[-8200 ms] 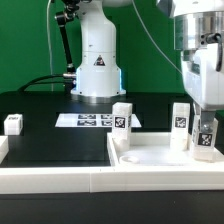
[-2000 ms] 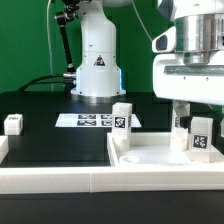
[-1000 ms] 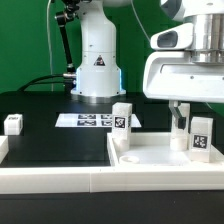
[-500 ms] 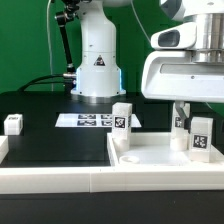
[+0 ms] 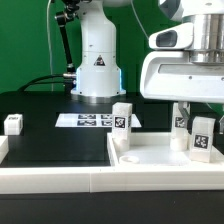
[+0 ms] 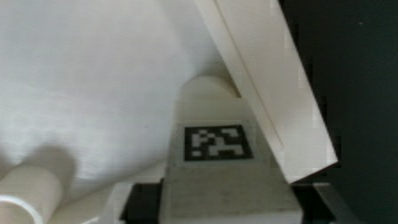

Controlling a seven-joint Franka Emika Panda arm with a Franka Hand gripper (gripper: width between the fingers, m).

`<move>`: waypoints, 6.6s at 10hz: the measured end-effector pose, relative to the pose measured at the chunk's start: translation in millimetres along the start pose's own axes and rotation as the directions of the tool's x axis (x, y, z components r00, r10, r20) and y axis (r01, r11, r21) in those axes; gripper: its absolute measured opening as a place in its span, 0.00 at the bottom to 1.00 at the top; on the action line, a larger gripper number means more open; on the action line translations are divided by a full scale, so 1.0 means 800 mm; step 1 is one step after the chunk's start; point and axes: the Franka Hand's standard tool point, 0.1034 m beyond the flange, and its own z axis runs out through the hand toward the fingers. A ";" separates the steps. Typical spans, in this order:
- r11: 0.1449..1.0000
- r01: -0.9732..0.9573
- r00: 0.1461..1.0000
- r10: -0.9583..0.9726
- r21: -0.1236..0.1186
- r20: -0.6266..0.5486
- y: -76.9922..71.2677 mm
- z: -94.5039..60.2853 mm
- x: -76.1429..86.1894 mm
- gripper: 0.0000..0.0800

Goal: Assemble square table

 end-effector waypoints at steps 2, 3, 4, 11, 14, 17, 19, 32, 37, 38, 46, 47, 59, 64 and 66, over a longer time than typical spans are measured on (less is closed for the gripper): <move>0.964 -0.265 0.964 0.265 0.017 -0.002 0.003 0.001 -0.002 0.36; 0.934 -0.358 0.934 0.358 0.018 -0.002 0.003 0.001 -0.002 0.36; 0.902 -0.432 0.902 0.432 0.018 0.000 0.003 0.001 -0.002 0.36; 0.515 -0.857 0.515 0.857 0.008 0.020 0.004 0.001 -0.003 0.36; 0.446 -0.895 0.446 0.895 0.007 0.027 0.004 0.001 -0.003 0.36; 0.490 -0.871 0.490 0.871 0.009 0.027 0.004 0.001 -0.003 0.63; 0.642 -0.767 0.642 0.766 0.014 0.024 0.002 0.000 -0.002 0.78; 0.996 0.088 0.996 -0.088 0.003 -0.002 0.006 -0.002 0.004 0.81; 0.925 0.380 0.925 -0.380 -0.007 -0.003 0.010 -0.002 0.007 0.81; 0.904 0.427 0.904 -0.427 -0.014 -0.003 0.010 -0.002 0.007 0.81; 0.982 0.186 0.982 -0.186 -0.014 -0.007 0.011 -0.002 0.008 0.36; 0.989 0.149 0.989 -0.149 -0.014 -0.008 0.011 -0.002 0.008 0.36; 0.635 -0.772 0.636 0.772 0.030 0.015 0.018 -0.001 0.004 0.36; 0.335 -0.942 0.334 0.942 -0.007 0.031 0.013 -0.001 0.001 0.36; 0.348 -0.938 0.348 0.937 -0.005 0.031 0.013 0.000 0.001 0.50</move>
Offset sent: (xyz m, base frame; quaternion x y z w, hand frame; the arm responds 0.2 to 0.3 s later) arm -0.0079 0.0024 -0.0022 0.0015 -0.0082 0.2037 0.9790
